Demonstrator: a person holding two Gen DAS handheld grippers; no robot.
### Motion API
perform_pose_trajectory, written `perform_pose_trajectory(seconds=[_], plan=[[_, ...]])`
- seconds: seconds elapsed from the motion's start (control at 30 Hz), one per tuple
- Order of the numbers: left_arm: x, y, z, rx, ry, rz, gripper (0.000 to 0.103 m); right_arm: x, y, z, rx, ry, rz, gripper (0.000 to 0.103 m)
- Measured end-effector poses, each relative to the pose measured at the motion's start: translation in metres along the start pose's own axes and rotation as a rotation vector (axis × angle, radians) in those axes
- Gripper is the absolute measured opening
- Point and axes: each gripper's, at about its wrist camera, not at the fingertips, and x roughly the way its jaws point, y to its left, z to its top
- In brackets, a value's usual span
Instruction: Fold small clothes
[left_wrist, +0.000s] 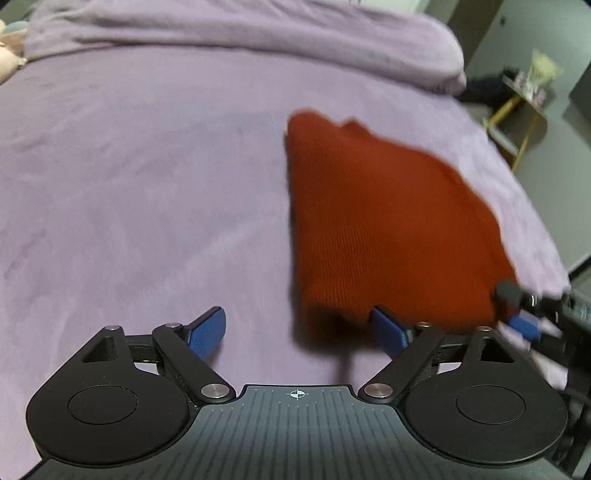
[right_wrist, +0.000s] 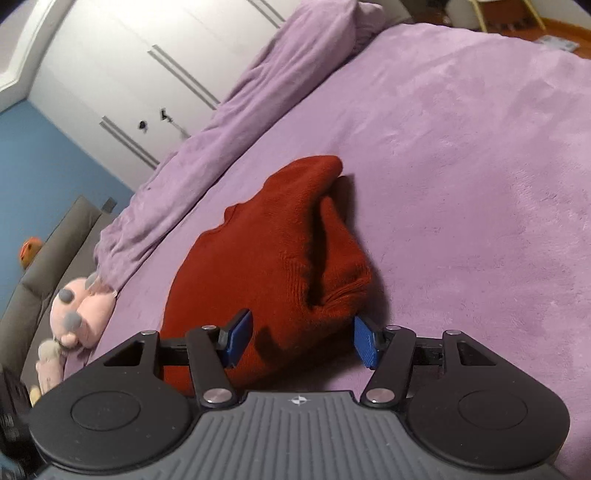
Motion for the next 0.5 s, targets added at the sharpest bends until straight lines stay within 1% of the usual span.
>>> perform_pose_trajectory(seconds=[0.07,0.1,0.13,0.17,0.2,0.33,0.5], plan=[[0.002,-0.007,-0.001,0.032,0.006,0.027,0.088,0.002,0.005,-0.001,0.000,0.003,-0.031,0.033],[0.006,-0.010,0.001,0.045,0.012,0.053,0.088,0.002,0.005,-0.001,0.009,0.005,-0.025,0.030],[0.010,-0.012,0.002,0.051,0.019,0.070,0.088,0.001,0.004,-0.001,0.027,0.002,0.006,0.025],[0.011,-0.012,0.003,0.050,0.022,0.077,0.087,-0.001,0.002,-0.001,0.048,0.000,0.040,0.024],[0.014,-0.011,0.005,0.046,0.022,0.082,0.087,-0.004,-0.003,-0.001,0.057,0.002,0.054,0.024],[0.019,-0.012,0.008,0.046,0.028,0.103,0.086,-0.005,-0.010,-0.004,0.028,0.027,0.017,0.023],[0.017,-0.006,0.008,0.040,0.025,0.112,0.085,-0.004,-0.003,-0.004,-0.038,0.042,-0.016,0.023]])
